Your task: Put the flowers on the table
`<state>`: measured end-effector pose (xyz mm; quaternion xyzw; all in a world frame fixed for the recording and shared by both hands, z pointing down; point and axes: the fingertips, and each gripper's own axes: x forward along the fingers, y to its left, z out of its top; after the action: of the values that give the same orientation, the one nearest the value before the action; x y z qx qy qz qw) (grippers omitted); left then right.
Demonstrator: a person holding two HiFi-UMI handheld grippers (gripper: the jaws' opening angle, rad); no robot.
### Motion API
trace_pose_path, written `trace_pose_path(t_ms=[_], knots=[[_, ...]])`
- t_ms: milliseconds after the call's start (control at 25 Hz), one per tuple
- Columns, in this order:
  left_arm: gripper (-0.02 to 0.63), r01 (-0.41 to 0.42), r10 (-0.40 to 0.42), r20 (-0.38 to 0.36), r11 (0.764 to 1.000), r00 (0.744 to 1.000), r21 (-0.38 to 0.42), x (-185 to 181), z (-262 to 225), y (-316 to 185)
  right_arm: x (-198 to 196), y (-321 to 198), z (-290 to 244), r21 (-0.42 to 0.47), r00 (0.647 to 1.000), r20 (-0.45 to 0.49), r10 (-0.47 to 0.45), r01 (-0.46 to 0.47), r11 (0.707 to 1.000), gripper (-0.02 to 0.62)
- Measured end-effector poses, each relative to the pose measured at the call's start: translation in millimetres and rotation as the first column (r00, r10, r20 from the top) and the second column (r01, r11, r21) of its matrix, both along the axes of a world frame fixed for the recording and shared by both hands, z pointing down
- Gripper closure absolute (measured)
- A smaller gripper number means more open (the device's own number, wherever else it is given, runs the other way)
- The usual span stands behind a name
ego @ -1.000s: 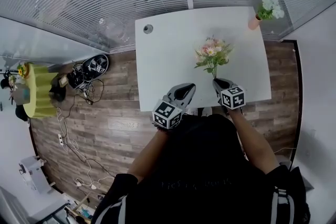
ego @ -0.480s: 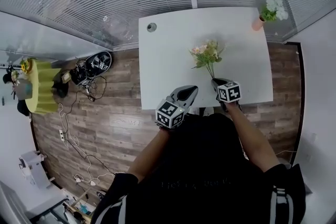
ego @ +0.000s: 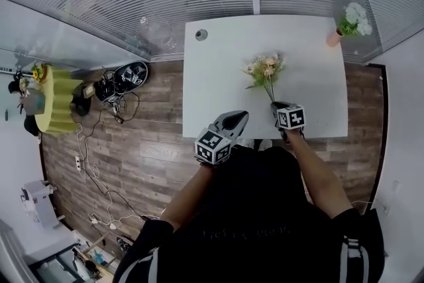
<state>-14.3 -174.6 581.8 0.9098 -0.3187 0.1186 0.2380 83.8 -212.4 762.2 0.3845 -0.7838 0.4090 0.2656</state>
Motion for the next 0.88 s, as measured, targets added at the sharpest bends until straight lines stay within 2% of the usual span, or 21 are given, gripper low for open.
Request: trace_pose_path(t_ms=[400,880], knots=[[0.588,-0.004,0.004,-0.009,1.000,1.000,-0.013,-1,2,2,-3,0,-2,0.023,0.999,-0.038,-0.035,0.036,0.999,0.552],[0.588,0.005,-0.005,-0.029,1.000,1.000,-0.004,3,0,1,4,0,-17,0.081,0.998,-0.050,-0.031,0.035,0.996,0.551]])
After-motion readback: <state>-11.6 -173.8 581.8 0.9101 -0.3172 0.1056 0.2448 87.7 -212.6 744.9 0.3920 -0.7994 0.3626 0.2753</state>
